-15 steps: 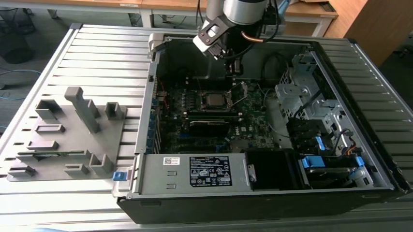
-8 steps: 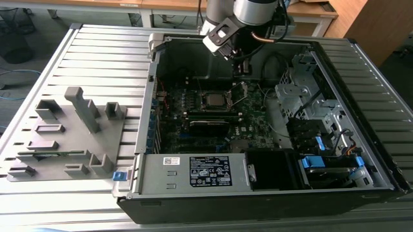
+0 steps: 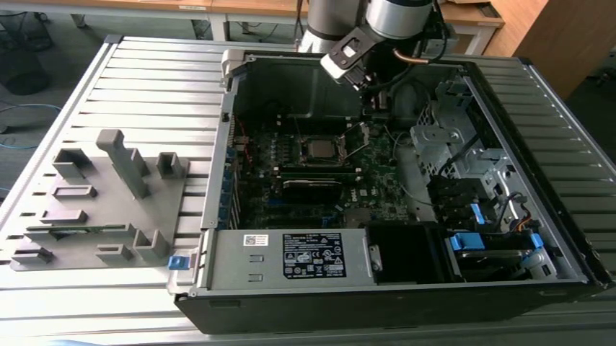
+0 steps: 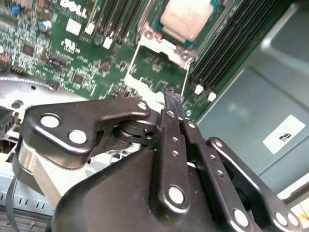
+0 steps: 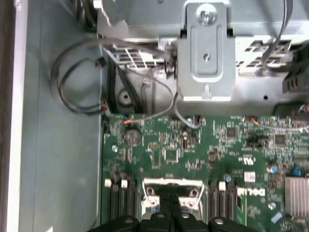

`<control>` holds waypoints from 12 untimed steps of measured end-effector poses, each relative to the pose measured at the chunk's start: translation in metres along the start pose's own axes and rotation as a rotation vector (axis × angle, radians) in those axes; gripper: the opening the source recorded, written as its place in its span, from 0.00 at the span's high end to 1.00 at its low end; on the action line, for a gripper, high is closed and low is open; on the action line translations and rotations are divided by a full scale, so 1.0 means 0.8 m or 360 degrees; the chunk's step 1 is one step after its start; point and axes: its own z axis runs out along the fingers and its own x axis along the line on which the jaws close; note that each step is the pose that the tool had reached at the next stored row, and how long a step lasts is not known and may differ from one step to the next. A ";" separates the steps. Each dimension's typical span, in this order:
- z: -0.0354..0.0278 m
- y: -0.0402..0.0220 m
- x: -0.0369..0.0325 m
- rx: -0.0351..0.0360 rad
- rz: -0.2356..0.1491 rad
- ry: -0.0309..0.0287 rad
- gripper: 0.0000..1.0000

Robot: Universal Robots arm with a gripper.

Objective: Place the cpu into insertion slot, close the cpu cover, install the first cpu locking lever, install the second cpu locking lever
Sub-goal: 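Close the cpu cover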

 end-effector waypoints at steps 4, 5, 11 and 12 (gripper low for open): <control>0.0003 0.0126 0.0000 0.0000 0.0000 0.00000 0.89; 0.0003 0.0154 0.0000 0.0000 0.0000 0.00000 0.89; 0.0007 0.0336 0.0001 0.0000 0.0000 0.00000 0.89; 0.0008 0.0352 0.0002 0.0000 0.0000 0.00002 0.89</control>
